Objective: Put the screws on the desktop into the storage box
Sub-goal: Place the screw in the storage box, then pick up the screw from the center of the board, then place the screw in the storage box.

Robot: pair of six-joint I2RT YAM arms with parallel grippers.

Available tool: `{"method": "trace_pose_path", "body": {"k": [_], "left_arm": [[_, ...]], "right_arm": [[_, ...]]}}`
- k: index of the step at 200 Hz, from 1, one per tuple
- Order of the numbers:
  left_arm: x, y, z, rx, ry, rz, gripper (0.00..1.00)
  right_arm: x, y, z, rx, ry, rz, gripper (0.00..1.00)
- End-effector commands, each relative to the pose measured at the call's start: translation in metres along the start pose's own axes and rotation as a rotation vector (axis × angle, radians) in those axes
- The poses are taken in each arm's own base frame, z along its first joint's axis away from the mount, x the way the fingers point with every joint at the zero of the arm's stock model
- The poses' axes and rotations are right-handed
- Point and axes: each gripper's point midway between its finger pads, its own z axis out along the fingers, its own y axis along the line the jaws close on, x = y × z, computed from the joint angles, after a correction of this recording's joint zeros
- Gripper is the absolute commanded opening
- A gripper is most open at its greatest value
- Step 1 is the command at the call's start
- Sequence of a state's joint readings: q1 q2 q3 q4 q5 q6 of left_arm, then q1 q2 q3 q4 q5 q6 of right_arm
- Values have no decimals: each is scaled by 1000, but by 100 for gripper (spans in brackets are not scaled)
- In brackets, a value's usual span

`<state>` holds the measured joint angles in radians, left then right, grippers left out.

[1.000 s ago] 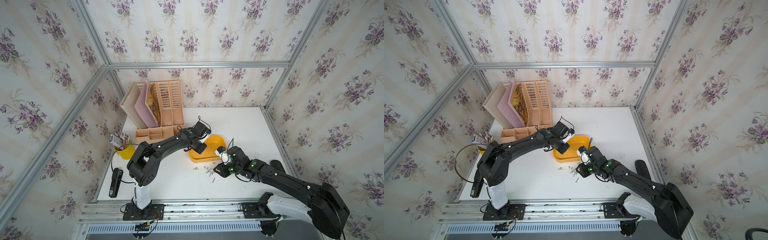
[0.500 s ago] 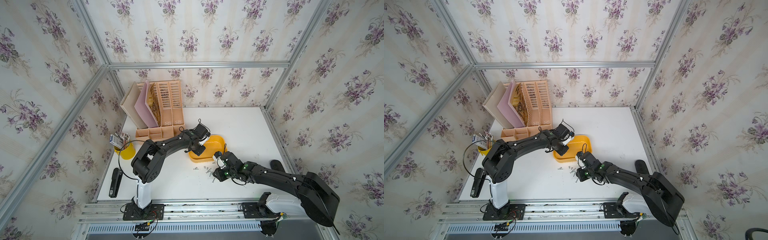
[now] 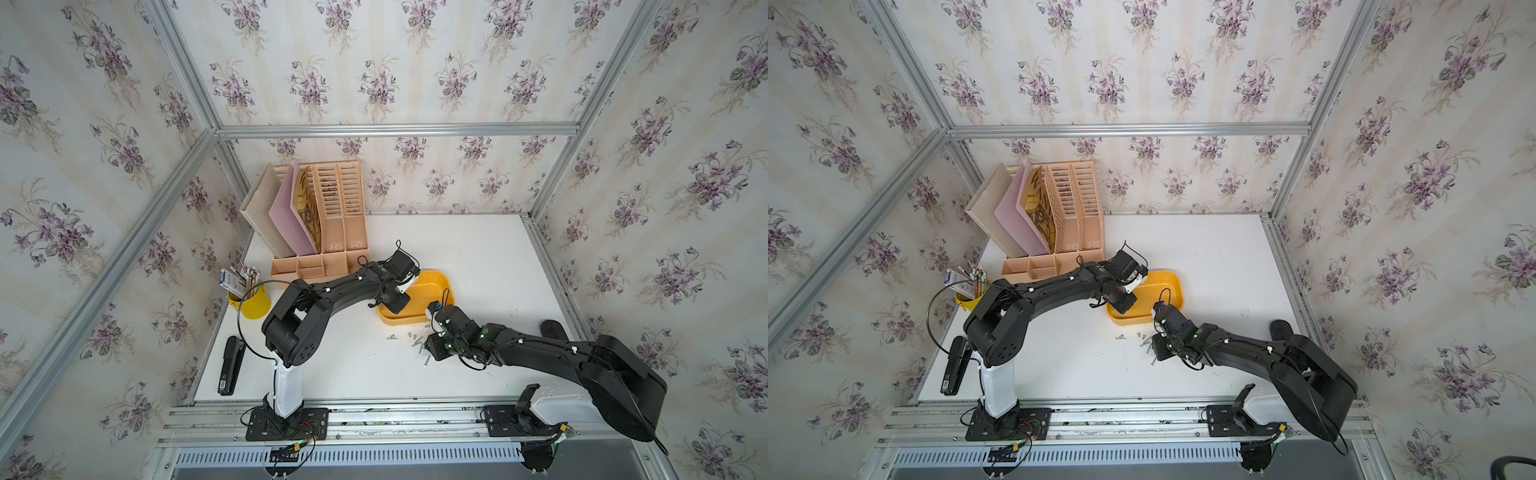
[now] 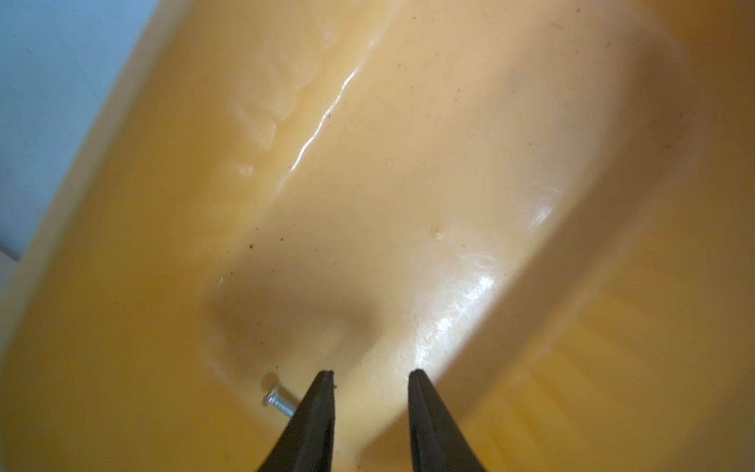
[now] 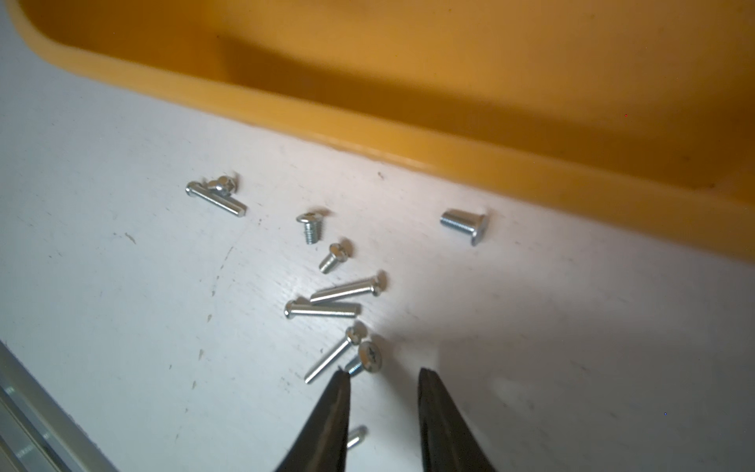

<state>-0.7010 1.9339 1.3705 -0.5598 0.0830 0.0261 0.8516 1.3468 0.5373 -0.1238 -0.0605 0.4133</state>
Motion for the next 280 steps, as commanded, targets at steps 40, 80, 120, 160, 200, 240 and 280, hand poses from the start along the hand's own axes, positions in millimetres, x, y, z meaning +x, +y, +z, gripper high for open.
{"method": "trace_pose_path", "body": {"k": [40, 80, 120, 160, 200, 240, 280], "left_arm": [[-11, -3, -23, 16, -77, 5, 48], [-14, -4, -32, 20, -96, -5, 49], [-16, -3, -46, 13, -120, -14, 50], [-14, -1, -61, 3, -135, -37, 50], [-2, -23, -93, 43, -179, -116, 51], [36, -75, -107, 147, -163, -84, 51], [61, -88, -86, 142, -172, -145, 50]], "right_arm": [[-5, -1, 6, 9, -16, -32, 31], [-6, 0, 8, 7, -24, -40, 27], [-5, 0, 12, 0, -16, -48, 20], [-2, -1, 10, 2, -10, -48, 0], [-18, 8, -6, -13, -53, -57, 0], [-56, 30, -44, -63, -150, -77, 0], [-95, 18, -51, 7, -211, -95, 0]]}}
